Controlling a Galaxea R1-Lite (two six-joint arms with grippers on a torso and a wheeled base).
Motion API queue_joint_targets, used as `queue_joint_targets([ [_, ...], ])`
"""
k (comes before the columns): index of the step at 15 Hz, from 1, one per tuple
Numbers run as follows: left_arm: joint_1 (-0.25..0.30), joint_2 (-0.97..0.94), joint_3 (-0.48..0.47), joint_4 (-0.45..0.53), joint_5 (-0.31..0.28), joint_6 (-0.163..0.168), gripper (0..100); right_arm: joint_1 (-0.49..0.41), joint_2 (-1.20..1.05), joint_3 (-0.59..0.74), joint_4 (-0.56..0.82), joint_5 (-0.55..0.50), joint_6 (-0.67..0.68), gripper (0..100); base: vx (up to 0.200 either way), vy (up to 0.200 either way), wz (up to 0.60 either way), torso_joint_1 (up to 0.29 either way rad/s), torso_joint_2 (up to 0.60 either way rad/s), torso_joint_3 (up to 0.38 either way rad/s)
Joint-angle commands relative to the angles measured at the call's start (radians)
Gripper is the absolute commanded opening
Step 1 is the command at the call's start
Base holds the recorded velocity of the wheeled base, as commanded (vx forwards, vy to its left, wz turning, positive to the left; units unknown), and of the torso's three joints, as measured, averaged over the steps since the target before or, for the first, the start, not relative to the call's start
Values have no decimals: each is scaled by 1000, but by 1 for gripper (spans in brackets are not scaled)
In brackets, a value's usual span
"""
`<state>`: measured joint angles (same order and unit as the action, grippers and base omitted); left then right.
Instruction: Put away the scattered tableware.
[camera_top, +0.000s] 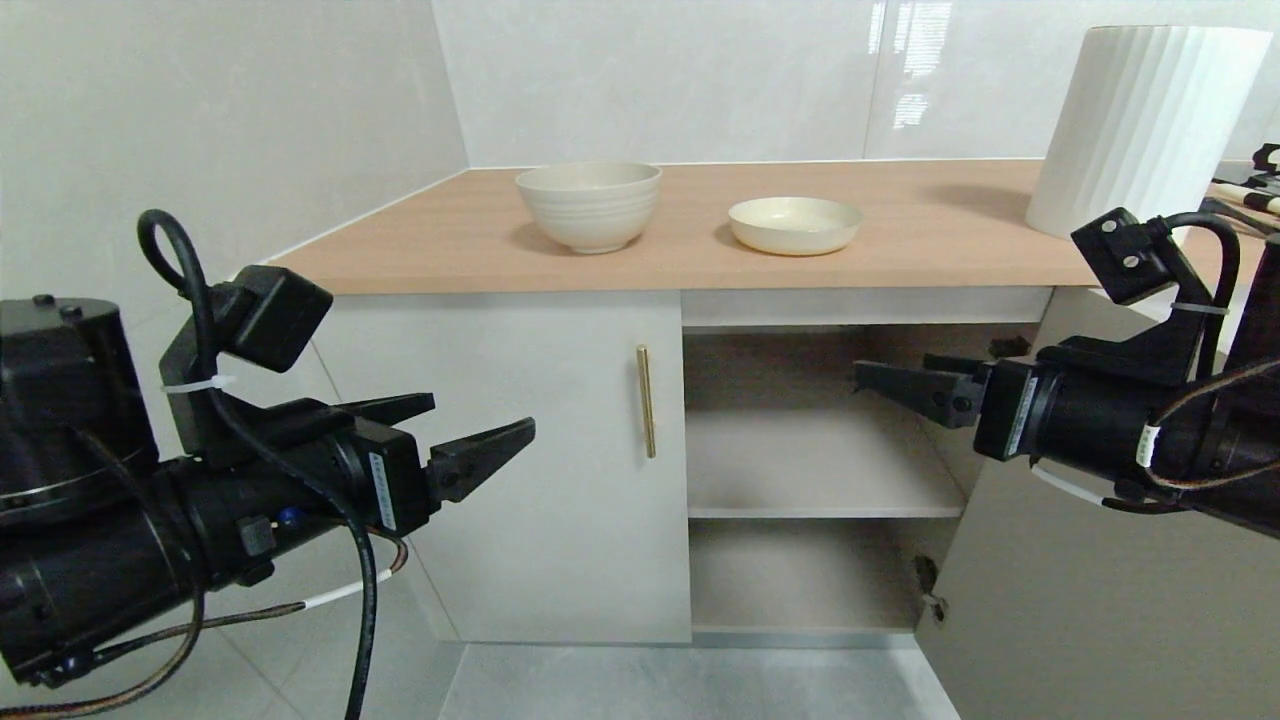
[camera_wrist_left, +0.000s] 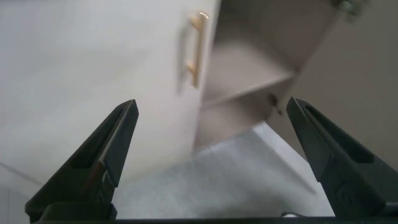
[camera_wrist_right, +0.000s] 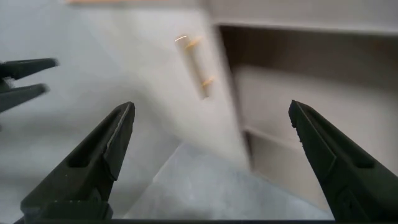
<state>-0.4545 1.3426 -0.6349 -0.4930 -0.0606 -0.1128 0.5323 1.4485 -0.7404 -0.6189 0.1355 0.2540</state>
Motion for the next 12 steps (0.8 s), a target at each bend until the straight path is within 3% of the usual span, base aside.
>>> queue_joint_targets([
  [1,-1,3,1,-1,-1,1,100,1,4,-4,-2,1,2,100,200,0,0,7,2,-2],
  [4,-1,0,1,-2,-1,1,100,1,6,-4,-2,3,2,100,200,0,0,4,-1,6],
  [10,-3,-52,1,-2,-2,1,100,1,7,-4,-2,1,4,100,0,0,0,0,0,0],
  [12,-4,-43,-3,-1,1,21,100,1,6,-2,-2,-13,2,100,0,0,0,0,0,0],
])
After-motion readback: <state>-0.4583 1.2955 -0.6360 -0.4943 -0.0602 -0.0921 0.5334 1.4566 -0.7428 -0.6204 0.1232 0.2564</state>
